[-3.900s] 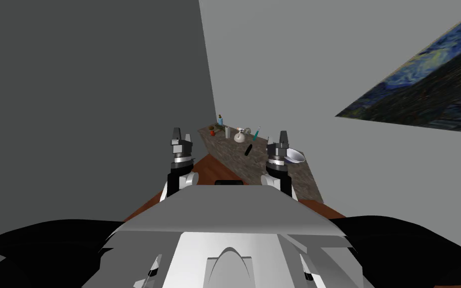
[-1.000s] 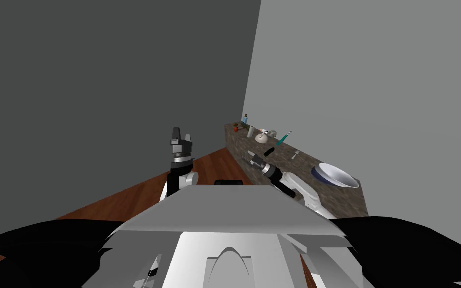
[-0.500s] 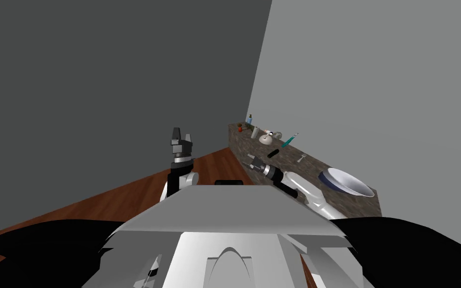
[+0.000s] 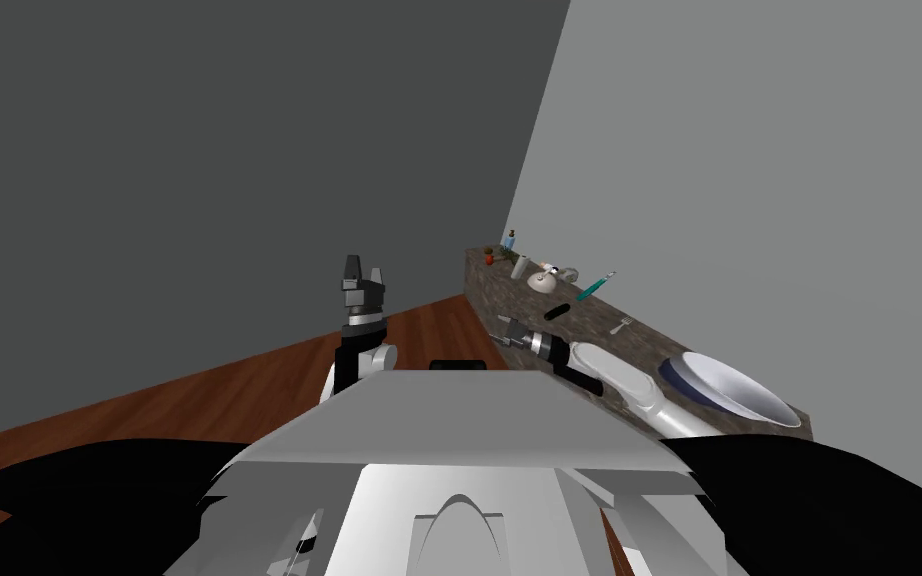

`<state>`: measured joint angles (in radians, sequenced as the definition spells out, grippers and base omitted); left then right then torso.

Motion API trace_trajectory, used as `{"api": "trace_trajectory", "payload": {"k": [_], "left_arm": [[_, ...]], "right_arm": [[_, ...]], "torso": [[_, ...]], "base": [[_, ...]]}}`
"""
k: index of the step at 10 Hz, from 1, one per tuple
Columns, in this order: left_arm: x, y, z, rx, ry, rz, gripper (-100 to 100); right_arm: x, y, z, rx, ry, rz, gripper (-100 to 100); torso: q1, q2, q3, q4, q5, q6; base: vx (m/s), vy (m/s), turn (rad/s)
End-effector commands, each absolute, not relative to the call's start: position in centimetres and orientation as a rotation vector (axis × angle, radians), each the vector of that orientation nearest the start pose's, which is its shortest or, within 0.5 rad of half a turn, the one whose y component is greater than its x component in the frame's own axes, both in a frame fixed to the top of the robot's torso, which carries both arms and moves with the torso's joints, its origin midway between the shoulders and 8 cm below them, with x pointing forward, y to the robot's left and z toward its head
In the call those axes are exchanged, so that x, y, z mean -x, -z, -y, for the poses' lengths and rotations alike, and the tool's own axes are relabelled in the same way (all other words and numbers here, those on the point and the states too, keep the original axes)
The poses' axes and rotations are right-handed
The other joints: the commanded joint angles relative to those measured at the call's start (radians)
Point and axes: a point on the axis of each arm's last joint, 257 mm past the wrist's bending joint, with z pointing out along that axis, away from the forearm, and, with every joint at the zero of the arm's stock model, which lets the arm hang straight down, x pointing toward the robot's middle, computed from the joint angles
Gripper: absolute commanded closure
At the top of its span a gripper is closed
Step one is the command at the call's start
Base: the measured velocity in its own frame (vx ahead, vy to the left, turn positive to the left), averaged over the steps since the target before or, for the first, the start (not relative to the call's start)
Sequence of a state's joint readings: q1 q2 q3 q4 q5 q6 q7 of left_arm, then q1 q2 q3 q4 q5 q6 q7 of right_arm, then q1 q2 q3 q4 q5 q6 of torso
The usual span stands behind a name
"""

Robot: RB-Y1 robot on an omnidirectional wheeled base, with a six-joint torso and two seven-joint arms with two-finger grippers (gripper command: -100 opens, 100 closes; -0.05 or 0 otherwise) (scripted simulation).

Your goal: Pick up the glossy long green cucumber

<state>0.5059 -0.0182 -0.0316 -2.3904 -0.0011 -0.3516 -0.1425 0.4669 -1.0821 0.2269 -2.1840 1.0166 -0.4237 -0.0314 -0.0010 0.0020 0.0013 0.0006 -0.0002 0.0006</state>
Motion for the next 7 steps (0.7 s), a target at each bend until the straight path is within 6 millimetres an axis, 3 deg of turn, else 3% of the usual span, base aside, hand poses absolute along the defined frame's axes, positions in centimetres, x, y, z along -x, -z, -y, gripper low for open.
{"api": "trace_trajectory", "payload": {"k": [1,2,7], "left_arm": [[-34.6,-4.3,-27.1,0.653,1.19,-0.665,0],[-34.6,-4.3,-27.2,0.653,1.189,-0.665,0],[-34.6,-4.3,-27.2,0.653,1.189,-0.665,0]], "right_arm": [[-29.8,23.5,17.6,1.041,-0.519,-1.722,-100],[-29.8,23.6,17.6,1.053,-0.508,-1.719,-100],[-28.5,27.7,21.9,1.306,-0.37,-1.798,-100]], "torso": [[0.0,0.0,0.0,0.0,0.0,0.0],[-0.001,0.0,0.0,0.0,0.0,0.001],[-0.001,-0.001,0.0,0.0,0.0,0.001]], "base": [[-0.025,0.002,0.097],[-0.009,-0.003,-0.023],[-0.017,-0.003,0.148]]}}
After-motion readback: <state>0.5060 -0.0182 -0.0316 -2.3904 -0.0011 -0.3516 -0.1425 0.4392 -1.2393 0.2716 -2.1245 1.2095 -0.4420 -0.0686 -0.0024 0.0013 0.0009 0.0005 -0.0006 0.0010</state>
